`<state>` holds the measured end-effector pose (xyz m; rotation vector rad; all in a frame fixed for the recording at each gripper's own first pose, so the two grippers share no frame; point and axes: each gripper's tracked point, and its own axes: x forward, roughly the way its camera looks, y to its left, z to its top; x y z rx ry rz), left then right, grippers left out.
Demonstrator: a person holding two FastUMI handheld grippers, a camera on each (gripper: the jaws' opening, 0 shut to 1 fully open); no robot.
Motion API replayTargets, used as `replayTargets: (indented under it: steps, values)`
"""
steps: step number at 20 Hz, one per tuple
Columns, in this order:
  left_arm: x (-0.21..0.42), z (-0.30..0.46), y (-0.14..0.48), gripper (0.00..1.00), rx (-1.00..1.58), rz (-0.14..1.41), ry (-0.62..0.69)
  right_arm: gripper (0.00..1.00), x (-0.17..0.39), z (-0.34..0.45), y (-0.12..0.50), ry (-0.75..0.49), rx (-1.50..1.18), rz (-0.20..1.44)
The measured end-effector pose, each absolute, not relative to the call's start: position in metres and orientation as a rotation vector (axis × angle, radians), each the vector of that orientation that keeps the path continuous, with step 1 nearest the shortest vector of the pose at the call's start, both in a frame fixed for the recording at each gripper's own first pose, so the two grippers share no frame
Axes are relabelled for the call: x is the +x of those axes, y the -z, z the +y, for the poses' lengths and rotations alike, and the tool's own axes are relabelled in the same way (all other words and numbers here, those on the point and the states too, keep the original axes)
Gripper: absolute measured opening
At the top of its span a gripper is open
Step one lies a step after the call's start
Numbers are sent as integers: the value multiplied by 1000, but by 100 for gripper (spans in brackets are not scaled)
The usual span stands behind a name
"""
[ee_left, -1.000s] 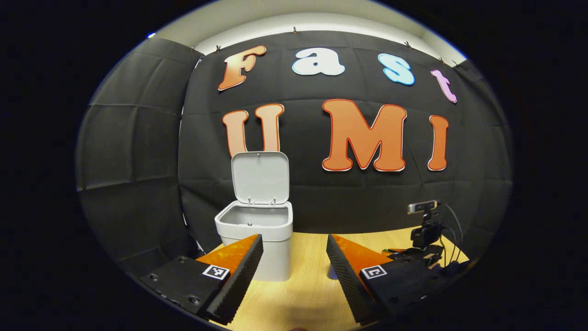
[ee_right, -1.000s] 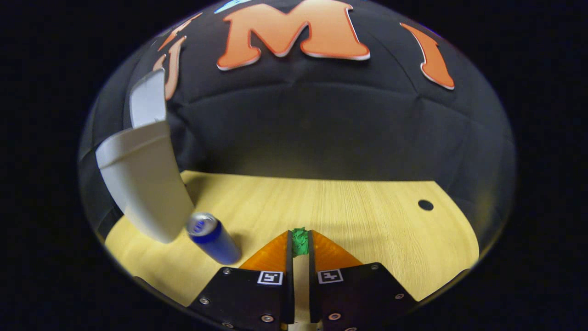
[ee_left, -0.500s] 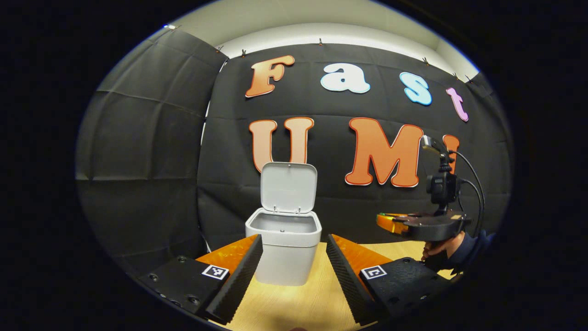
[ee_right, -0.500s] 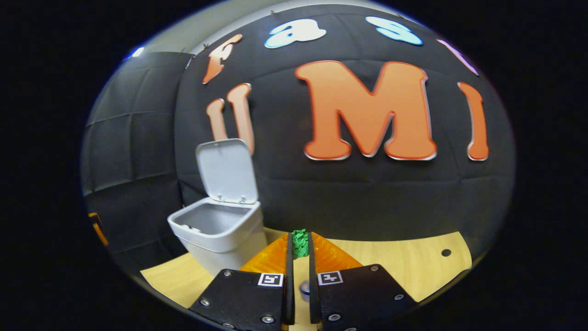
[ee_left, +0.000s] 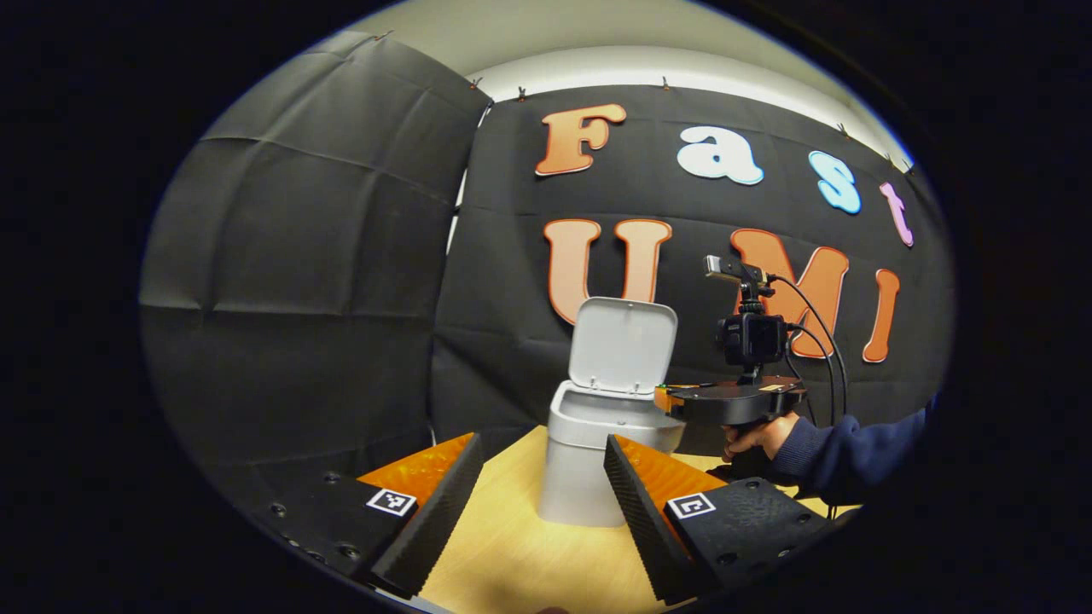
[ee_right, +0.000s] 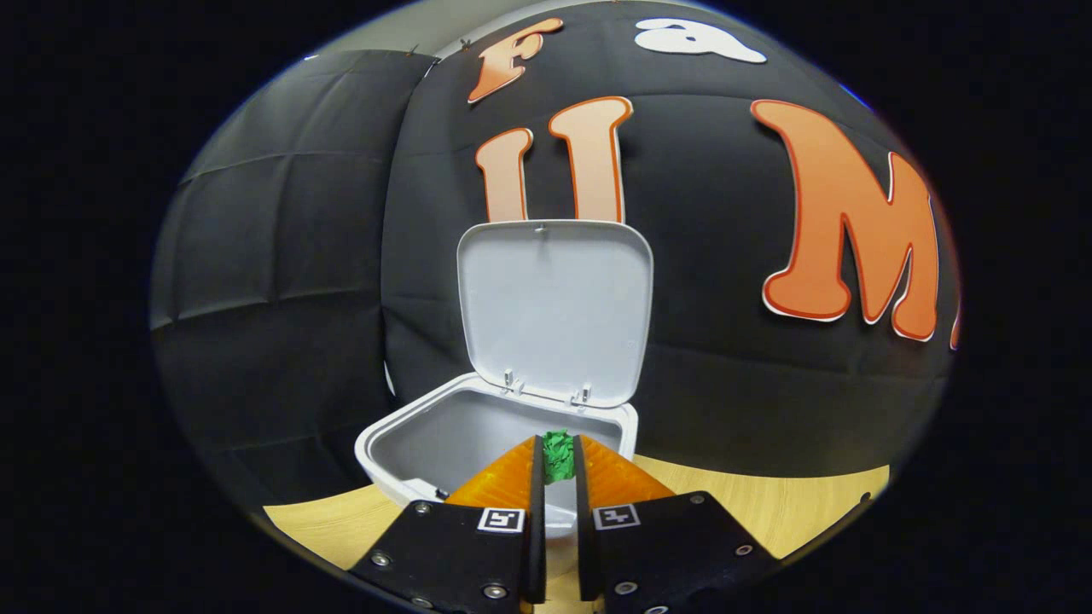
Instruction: Press the lid of the desktop garbage bin to open it, pick up the crumpled paper on the desktop and throw it into the bin, then pick up the pop can on the desktop and drop it into the bin, and finally close the garbage bin lid.
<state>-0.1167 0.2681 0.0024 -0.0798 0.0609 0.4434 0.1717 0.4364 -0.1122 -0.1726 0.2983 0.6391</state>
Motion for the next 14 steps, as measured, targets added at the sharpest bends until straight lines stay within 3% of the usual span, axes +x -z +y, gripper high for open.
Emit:
replayTargets:
  steps: [3, 4, 5, 6, 8, 11, 14]
  values:
    - [-122, 282, 7, 91, -89, 80, -471, 33, 176, 440, 130, -630, -164, 340]
    - [-120, 282, 11, 91, -93, 88, -469, 45, 177, 438, 131, -632, -167, 334]
    - [-114, 280, 13, 91, -96, 98, -463, 51, 176, 436, 129, -632, -168, 320]
    - [-110, 276, 14, 91, -94, 104, -453, 67, 174, 435, 122, -639, -153, 302]
    - [-99, 267, 18, 91, -83, 114, -426, 84, 172, 420, 106, -618, -115, 257]
    - [-80, 238, 25, 91, -71, 130, -362, 94, 166, 375, 87, -564, -80, 217]
    - [-61, 199, 30, 91, -60, 140, -275, 94, 161, 307, 63, -465, -63, 152]
